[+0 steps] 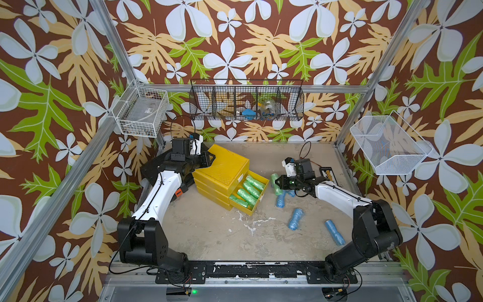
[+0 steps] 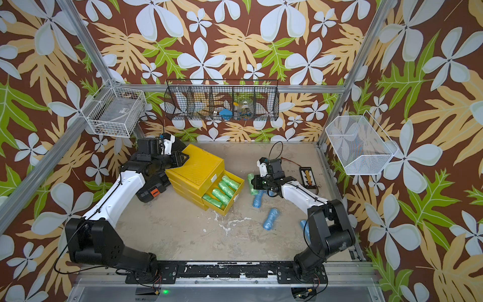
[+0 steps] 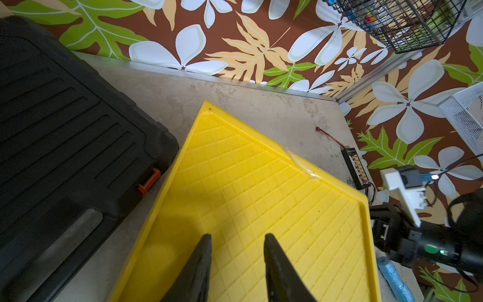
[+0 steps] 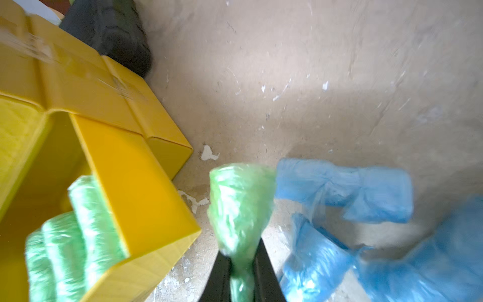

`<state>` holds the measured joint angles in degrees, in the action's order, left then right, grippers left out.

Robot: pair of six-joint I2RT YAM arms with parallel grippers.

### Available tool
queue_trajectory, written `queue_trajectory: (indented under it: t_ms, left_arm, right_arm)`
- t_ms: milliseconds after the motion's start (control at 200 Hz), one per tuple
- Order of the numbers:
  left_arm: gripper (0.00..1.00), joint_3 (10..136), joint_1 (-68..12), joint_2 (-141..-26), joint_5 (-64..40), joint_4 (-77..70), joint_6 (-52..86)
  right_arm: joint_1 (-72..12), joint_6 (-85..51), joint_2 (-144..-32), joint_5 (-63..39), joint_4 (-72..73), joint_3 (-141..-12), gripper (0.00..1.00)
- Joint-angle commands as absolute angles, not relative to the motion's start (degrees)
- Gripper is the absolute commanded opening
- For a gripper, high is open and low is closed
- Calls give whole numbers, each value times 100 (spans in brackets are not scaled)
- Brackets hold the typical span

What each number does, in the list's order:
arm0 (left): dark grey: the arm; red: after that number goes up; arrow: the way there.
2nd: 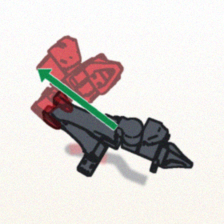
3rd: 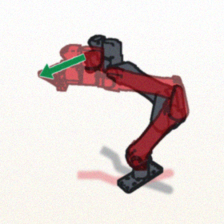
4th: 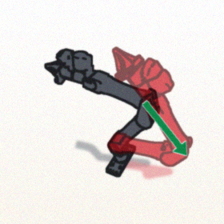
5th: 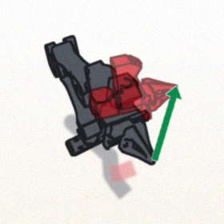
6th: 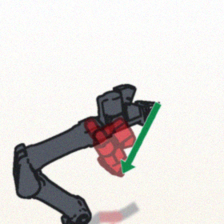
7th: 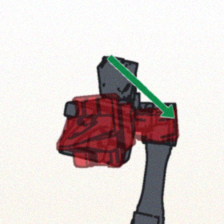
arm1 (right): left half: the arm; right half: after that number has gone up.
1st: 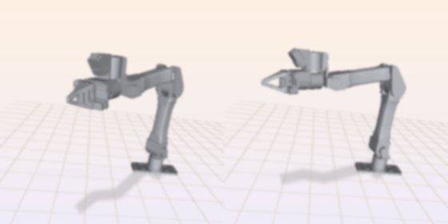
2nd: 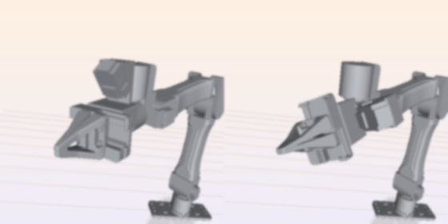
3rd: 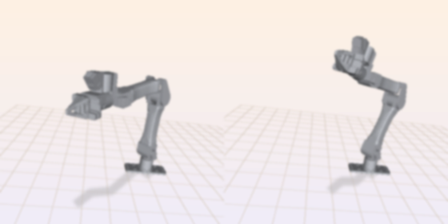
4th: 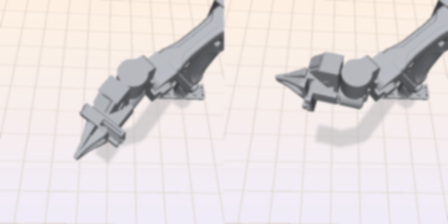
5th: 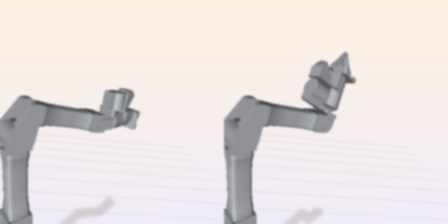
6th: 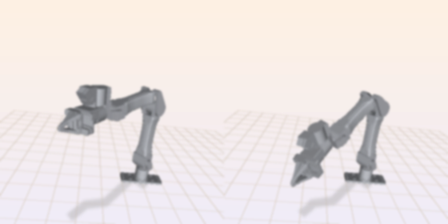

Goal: Sort the rolls of trash bags by color and place them into the drawer
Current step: Pick up the roll of trash bags from the center of the board, then place the roll of trash bags in the drawer.

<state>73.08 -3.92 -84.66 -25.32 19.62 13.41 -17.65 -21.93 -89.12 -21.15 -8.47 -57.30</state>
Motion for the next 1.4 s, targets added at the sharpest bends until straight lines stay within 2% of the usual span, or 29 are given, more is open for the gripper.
queue_trajectory:
  t_ms: [0,130,280,430,636,901,1236,1391]
  left_arm:
    - [37,7304,-387,-8457,-2451,2251,1298]
    - [37,7313,-387,-8455,-2451,2252,1299]
    - [37,7304,-381,-8479,-2452,2241,1301]
    - [37,7304,-387,-8490,-2456,2238,1319]
    - [37,7304,-389,-8473,-2459,2254,1327]
    - [37,7337,-387,-8464,-2464,2266,1333]
    - [37,7330,-382,-8447,-2440,2294,1290]
    - [37,7314,-387,-8459,-2459,2270,1318]
  right_arm:
    - [-1775,-1950,-8536,-1805,-1219,-5879,8]
    - [-1942,-1724,-8072,-1721,-1317,-6042,7]
    - [-2877,-1073,-7828,-1382,-1447,-6430,8]
    - [-3689,-617,-7801,-1246,-1290,-6557,9]
    - [-4282,-234,-8069,-1235,-1058,-6570,10]
    - [-4762,25,-8535,-1118,-949,-6782,12]
    - [-4808,35,-8946,-1013,-923,-6589,13]
    - [-4820,26,-9030,-974,-932,-6460,21]
